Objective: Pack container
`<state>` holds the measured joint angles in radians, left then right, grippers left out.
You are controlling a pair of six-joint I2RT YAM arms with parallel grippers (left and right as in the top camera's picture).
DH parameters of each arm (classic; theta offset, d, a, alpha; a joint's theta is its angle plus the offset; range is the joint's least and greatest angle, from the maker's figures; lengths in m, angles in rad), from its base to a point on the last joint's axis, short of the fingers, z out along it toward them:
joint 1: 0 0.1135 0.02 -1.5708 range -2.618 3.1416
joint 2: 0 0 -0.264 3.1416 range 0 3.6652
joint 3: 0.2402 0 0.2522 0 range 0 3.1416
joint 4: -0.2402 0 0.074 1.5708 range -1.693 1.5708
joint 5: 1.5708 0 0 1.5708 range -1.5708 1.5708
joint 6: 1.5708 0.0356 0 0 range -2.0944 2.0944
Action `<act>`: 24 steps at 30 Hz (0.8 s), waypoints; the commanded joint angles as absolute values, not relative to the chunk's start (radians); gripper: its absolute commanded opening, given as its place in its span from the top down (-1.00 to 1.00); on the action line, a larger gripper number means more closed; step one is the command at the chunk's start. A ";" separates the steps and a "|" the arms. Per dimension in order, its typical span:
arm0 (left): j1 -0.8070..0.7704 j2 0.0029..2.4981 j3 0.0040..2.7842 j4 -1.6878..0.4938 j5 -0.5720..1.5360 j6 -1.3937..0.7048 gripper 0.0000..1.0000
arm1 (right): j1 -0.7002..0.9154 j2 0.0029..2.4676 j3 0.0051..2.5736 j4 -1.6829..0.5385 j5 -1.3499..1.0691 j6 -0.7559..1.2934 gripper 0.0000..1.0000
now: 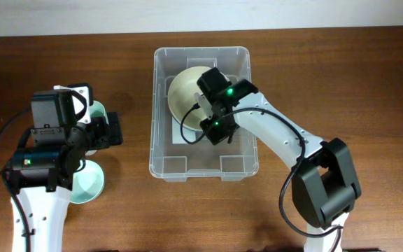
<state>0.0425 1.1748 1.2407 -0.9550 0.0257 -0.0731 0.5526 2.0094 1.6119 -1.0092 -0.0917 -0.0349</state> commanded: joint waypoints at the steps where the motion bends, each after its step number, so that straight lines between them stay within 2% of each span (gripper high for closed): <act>1: 0.049 1.179 1.260 -0.959 0.019 -0.078 -0.99 | 0.563 2.028 1.606 -0.998 -0.100 -0.045 0.90; 14: 0.049 1.179 1.260 -0.960 0.019 -0.078 -0.99 | 0.562 2.034 1.606 -0.886 -0.083 -0.044 0.90; 24: 0.049 1.179 1.260 -0.962 0.018 -0.078 -0.99 | 0.564 1.915 1.622 -0.969 -0.043 -0.013 0.92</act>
